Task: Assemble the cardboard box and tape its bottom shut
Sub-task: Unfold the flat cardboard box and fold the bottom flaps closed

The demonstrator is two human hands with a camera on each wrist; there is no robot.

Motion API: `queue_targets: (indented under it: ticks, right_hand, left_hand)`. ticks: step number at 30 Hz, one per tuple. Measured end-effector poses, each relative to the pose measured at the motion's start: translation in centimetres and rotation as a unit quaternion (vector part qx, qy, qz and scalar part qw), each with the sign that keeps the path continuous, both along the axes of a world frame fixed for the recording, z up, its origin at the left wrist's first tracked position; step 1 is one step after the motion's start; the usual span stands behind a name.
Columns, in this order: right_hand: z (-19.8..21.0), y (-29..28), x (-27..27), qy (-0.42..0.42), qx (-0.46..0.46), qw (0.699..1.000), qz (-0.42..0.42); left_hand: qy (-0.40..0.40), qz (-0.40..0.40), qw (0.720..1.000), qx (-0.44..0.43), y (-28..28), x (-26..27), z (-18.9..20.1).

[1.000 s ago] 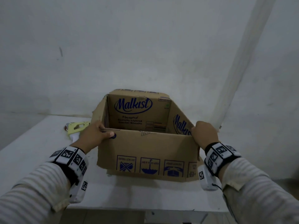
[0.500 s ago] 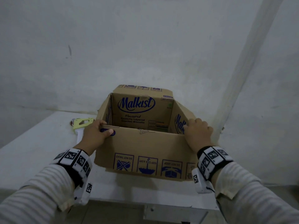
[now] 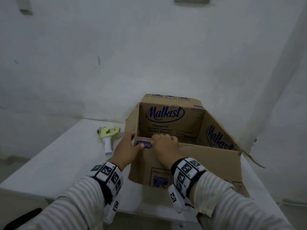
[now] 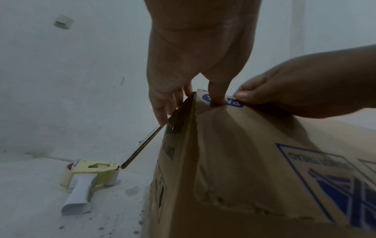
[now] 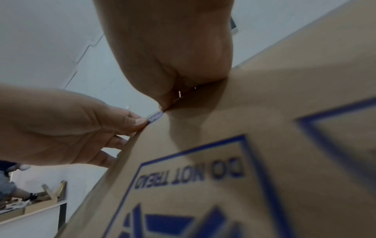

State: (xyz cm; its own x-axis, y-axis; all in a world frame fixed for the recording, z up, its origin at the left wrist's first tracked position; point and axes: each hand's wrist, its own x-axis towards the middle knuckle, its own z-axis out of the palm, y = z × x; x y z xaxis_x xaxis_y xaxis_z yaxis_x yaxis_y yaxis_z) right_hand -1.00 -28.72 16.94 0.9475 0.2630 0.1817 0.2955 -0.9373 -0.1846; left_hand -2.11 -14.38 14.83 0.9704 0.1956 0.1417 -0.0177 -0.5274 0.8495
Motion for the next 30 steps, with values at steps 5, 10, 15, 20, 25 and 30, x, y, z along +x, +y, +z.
queue_targets:
  ticks: [5, 10, 15, 20, 25, 30]
  right_hand:
    - [-0.8, 3.8, 0.5, -0.034, -0.004, 0.999, -0.011]
    - [-1.9, 4.2, 0.4, -0.081, 0.003, 0.996, -0.035]
    - [-1.6, 4.5, 0.3, -0.076, -0.006, 0.996, -0.048]
    - [-1.2, 4.4, -0.1, -0.057, -0.007, 0.997, -0.047]
    - [-0.6, 3.4, 0.3, -0.018, 0.02, 0.999, -0.032]
    - [-1.6, 1.4, -0.3, -0.102, 0.212, 0.971, -0.052]
  left_hand:
    - [0.054, -0.014, 0.998, 0.001, 2.8, -0.3, -2.0]
    - [0.205, -0.019, 0.973, -0.1, 3.6, -0.1, -2.5]
    - [0.065, 0.069, 0.932, -0.351, 2.5, 1.5, -1.8]
    - [-0.087, 0.049, 0.974, -0.206, 1.7, 2.3, 0.4]
    - [-0.146, -0.061, 0.987, 0.0, 2.4, 3.2, 0.5]
    - [-0.153, -0.113, 0.978, 0.091, 2.7, 3.5, -0.1]
